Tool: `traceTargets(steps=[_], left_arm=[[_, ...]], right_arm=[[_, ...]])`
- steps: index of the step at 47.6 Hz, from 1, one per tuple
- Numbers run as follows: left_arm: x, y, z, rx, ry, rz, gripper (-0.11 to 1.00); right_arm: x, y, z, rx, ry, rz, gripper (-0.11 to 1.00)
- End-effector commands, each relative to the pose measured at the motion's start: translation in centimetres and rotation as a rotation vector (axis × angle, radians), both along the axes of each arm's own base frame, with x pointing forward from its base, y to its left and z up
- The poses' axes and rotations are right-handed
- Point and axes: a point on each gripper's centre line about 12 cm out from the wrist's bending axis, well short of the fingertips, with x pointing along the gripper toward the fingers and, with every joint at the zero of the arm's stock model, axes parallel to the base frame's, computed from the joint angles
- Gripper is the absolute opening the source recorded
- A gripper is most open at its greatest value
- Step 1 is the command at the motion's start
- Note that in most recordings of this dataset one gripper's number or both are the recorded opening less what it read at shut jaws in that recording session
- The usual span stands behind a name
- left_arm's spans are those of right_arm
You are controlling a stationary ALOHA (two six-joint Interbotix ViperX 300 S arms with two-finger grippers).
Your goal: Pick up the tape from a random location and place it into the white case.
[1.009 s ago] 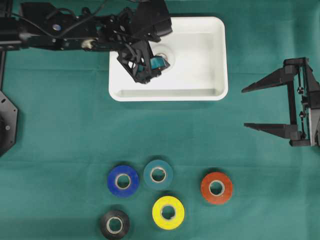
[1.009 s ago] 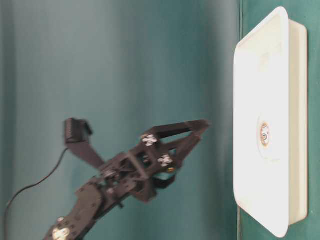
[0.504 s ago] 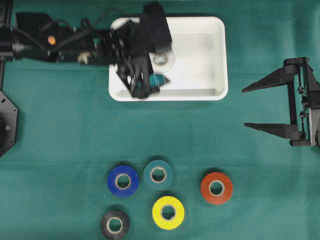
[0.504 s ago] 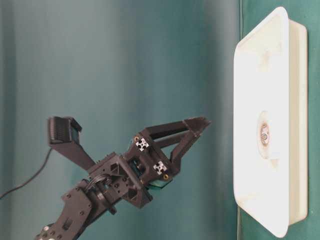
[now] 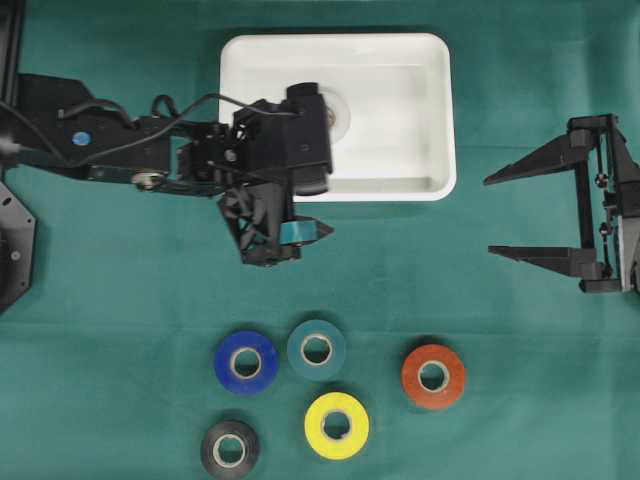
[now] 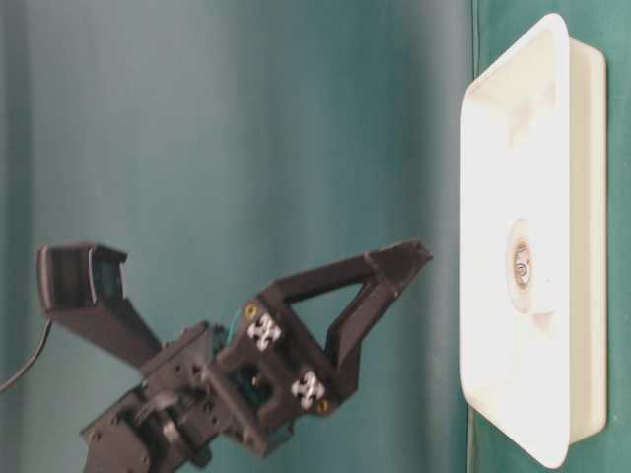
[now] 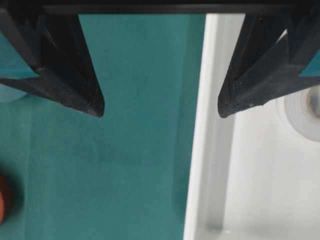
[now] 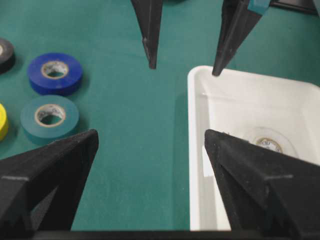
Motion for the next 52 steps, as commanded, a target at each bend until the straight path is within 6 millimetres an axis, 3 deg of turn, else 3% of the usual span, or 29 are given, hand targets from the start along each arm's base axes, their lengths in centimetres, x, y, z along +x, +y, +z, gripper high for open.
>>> traceTargets(steps=[1, 8, 41, 52], left_arm=[[-0.9, -0.2, 2.0, 0.004, -0.066, -0.002, 0.97], [-2.8, -0.3, 2.8, 0.007, -0.11, -0.002, 0.97], [-15.4, -1.2, 6.6, 0.03, -0.401, 0.002, 0.97], [-19.0, -1.5, 5.9, 0.038, -0.456, 0.0, 0.97]], right_arm=[[0.3, 0.0, 1.0, 0.006, -0.028, -0.002, 0.9], [0.3, 0.0, 1.1, 0.006, -0.031, -0.002, 0.9], [0.1, 0.0, 1.5, 0.006, -0.046, -0.003, 0.9], [0.1, 0.0, 1.5, 0.006, -0.045, -0.003, 0.9]])
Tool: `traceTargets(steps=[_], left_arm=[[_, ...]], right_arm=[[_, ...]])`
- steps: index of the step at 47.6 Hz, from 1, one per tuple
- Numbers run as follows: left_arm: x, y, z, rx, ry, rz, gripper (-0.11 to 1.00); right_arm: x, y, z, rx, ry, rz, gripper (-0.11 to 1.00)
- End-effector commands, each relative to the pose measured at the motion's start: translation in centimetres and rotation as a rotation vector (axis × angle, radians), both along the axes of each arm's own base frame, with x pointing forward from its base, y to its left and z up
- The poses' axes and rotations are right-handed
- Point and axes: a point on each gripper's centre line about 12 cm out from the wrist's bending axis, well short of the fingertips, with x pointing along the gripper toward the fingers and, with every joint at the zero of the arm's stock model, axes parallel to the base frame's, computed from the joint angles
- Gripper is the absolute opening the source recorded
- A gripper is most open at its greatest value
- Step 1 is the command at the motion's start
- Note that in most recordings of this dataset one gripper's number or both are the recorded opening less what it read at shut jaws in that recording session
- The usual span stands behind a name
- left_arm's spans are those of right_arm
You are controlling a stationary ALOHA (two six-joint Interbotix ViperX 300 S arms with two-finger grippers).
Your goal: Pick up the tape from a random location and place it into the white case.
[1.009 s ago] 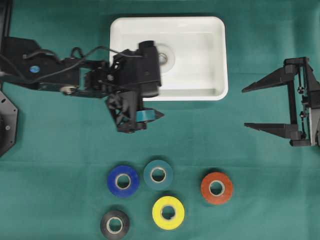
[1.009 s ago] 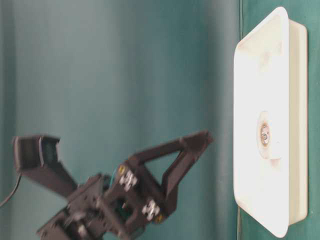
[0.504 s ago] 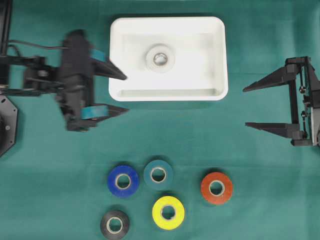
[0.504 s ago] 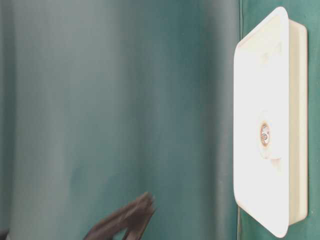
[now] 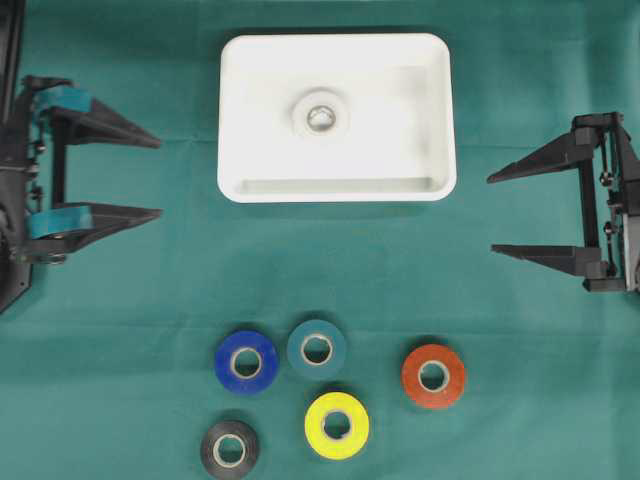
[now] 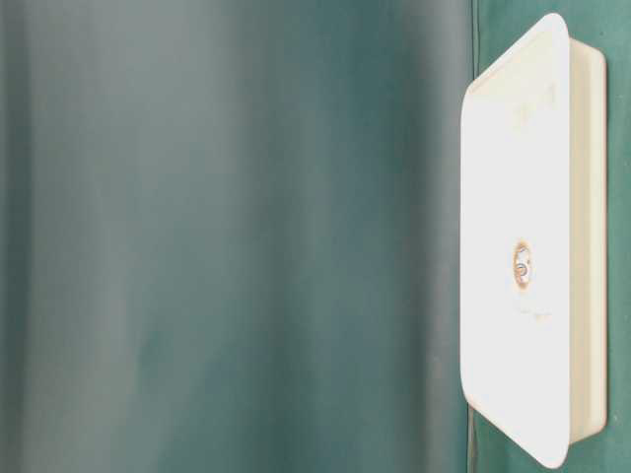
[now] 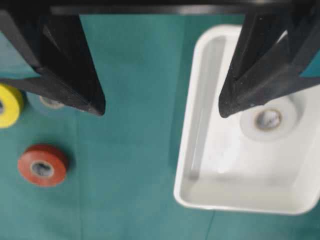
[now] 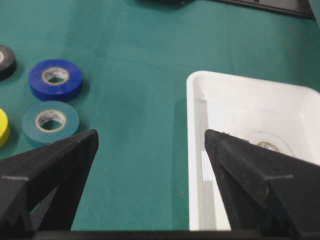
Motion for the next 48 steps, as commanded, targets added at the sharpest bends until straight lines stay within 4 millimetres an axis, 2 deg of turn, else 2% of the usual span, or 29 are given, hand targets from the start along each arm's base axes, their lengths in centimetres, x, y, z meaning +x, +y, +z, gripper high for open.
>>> traceTargets(steps=[1, 9, 15, 48], left_arm=[[-1.1, -0.1, 0.0, 0.004, -0.03, 0.001, 0.97], [-2.7, -0.2, -2.0, -0.002, -0.026, 0.003, 0.97], [-3.3, -0.2, -2.6, -0.004, -0.025, 0.003, 0.96], [-3.2, -0.2, -2.7, -0.007, -0.027, 0.004, 0.96]], right_arm=[[0.3, 0.0, 1.1, 0.003, -0.029, -0.001, 0.9], [0.3, 0.0, 1.1, 0.003, -0.029, -0.001, 0.9], [0.3, 0.0, 1.0, 0.004, -0.028, -0.003, 0.9], [0.3, 0.5, 0.8, 0.021, -0.009, 0.015, 0.9]])
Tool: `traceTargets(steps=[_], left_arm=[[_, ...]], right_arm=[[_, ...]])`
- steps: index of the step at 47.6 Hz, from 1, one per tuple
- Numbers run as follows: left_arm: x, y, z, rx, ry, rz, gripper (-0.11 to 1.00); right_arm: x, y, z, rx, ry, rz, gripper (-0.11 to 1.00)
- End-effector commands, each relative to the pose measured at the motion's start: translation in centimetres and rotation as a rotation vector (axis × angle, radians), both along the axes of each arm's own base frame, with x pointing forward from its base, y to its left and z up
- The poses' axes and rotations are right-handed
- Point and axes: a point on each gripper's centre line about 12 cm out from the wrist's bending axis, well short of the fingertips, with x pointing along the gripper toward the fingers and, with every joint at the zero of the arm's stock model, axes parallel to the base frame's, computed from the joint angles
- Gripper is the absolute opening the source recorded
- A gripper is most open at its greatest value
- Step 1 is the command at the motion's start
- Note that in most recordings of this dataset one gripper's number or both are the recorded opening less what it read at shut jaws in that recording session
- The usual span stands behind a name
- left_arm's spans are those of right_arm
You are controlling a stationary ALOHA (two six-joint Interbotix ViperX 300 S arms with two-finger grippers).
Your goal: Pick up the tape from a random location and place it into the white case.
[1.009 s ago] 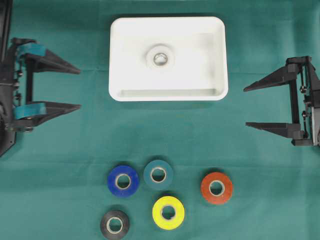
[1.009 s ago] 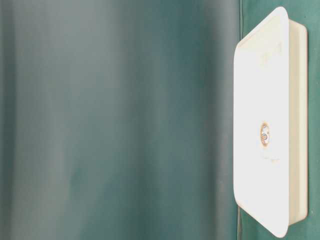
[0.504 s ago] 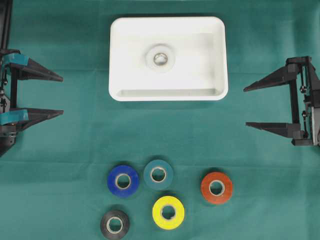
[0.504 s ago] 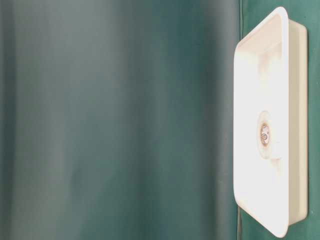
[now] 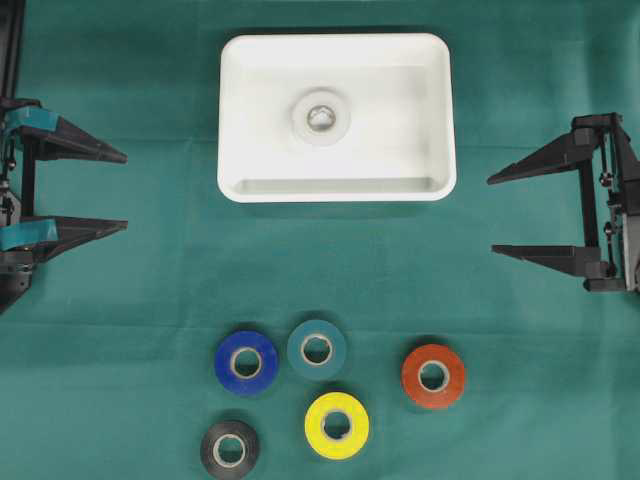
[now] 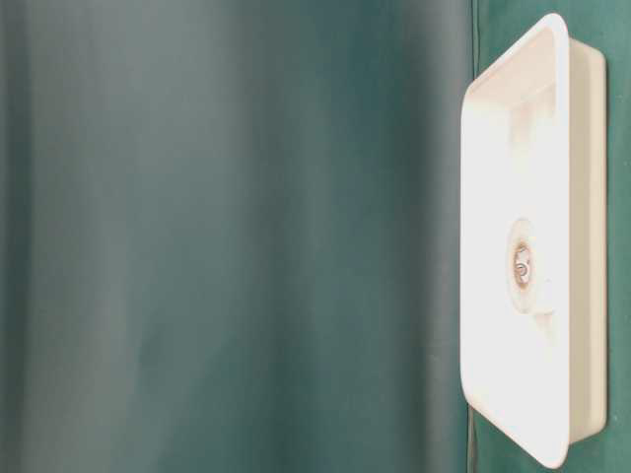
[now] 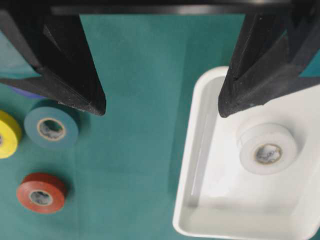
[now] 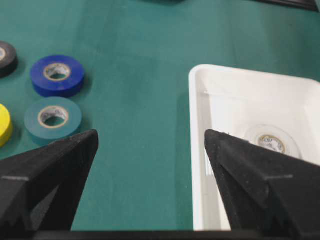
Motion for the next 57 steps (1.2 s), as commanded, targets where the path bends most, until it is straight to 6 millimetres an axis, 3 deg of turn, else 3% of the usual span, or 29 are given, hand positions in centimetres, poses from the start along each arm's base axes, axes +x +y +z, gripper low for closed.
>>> traceTargets(steps=[1, 26, 57], left_arm=[[0.2, 0.0, 0.5, 0.0, -0.014, 0.002, 0.96], [0.2, 0.0, 0.5, -0.002, -0.014, 0.002, 0.96], [0.2, 0.0, 0.5, -0.002, -0.014, 0.002, 0.96]], right_arm=[[0.3, 0.5, 1.0, 0.005, -0.028, 0.02, 0.9], [-0.2, 5.0, 0.4, 0.043, 0.023, 0.205, 0.9], [-0.2, 5.8, -0.1, 0.046, 0.048, 0.234, 0.9]])
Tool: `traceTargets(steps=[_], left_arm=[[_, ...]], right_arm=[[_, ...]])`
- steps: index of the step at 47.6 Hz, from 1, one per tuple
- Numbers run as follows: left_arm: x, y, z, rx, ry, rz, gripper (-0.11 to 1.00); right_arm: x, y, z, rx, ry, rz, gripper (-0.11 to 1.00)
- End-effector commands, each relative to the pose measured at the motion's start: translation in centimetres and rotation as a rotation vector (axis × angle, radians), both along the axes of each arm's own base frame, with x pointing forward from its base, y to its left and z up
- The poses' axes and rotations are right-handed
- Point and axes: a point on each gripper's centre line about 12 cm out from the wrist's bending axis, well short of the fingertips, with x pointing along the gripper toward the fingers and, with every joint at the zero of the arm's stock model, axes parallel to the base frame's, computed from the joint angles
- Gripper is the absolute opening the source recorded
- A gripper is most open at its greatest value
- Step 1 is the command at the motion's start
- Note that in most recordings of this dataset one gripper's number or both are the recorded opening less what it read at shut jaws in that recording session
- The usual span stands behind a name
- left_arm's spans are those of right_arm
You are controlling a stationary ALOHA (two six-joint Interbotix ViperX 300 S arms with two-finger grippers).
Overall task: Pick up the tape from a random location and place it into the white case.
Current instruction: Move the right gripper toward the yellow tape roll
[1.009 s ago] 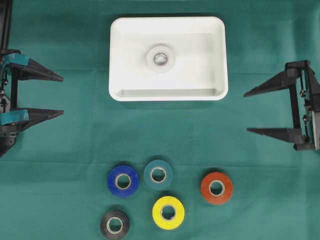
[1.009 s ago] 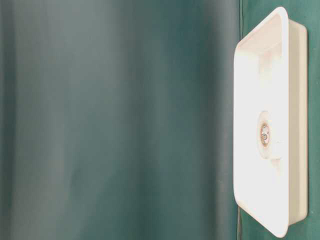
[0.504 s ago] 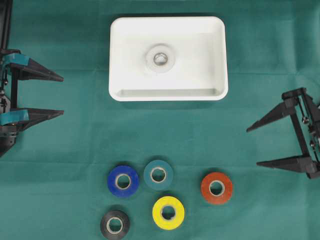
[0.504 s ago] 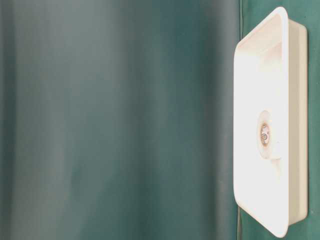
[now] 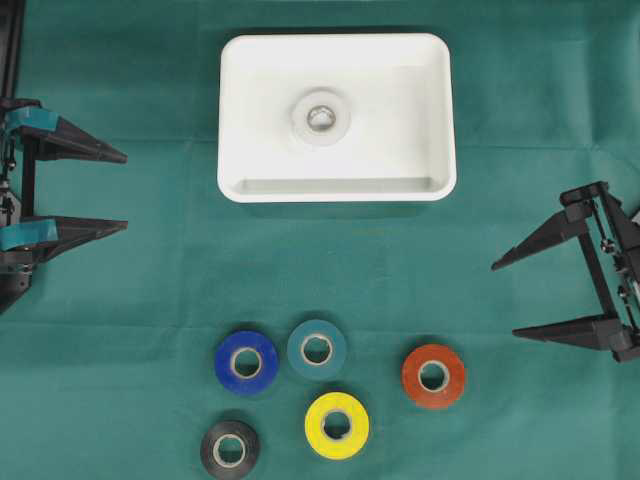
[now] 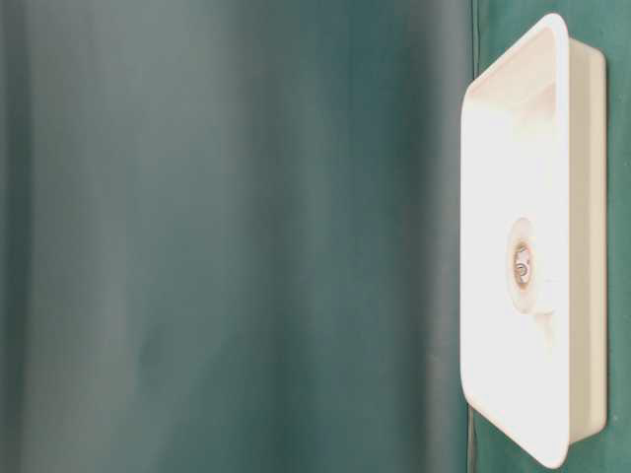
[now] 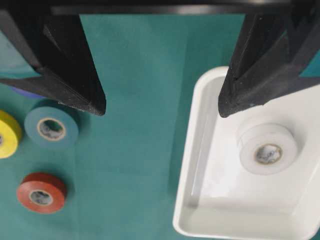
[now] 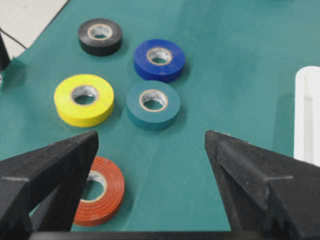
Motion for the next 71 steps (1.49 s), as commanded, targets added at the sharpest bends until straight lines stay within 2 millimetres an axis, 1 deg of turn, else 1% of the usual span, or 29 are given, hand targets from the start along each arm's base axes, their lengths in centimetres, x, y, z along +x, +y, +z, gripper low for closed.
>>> traceTargets(steps=[1, 8, 13, 22, 34, 56, 65, 71], left_arm=[[0.2, 0.0, 0.4, -0.002, -0.012, 0.002, 0.96], [0.2, 0.0, 0.4, -0.002, -0.012, 0.002, 0.96], [0.2, 0.0, 0.4, -0.002, -0.011, 0.002, 0.96], [0.2, 0.0, 0.4, -0.002, -0.011, 0.002, 0.96], [0.2, 0.0, 0.4, -0.002, -0.011, 0.002, 0.96], [0.2, 0.0, 0.4, -0.004, -0.011, 0.002, 0.96], [0.2, 0.0, 0.4, -0.004, -0.011, 0.002, 0.96], [0.2, 0.0, 0.3, -0.005, -0.01, 0.001, 0.96]], right_arm=[[0.3, 0.4, 1.0, 0.011, -0.026, 0.012, 0.9], [0.5, 1.0, 1.1, 0.013, -0.033, 0.032, 0.9], [1.1, 1.5, 1.1, 0.015, -0.034, 0.047, 0.9], [2.7, 2.6, 1.0, 0.011, -0.019, 0.068, 0.9], [5.6, 4.8, 0.7, 0.001, 0.016, 0.11, 0.9], [12.8, 10.6, 0.4, -0.01, 0.047, 0.188, 0.9], [14.9, 12.2, 0.3, -0.023, 0.082, 0.2, 0.9], [15.6, 12.5, 0.3, -0.029, 0.097, 0.2, 0.9]])
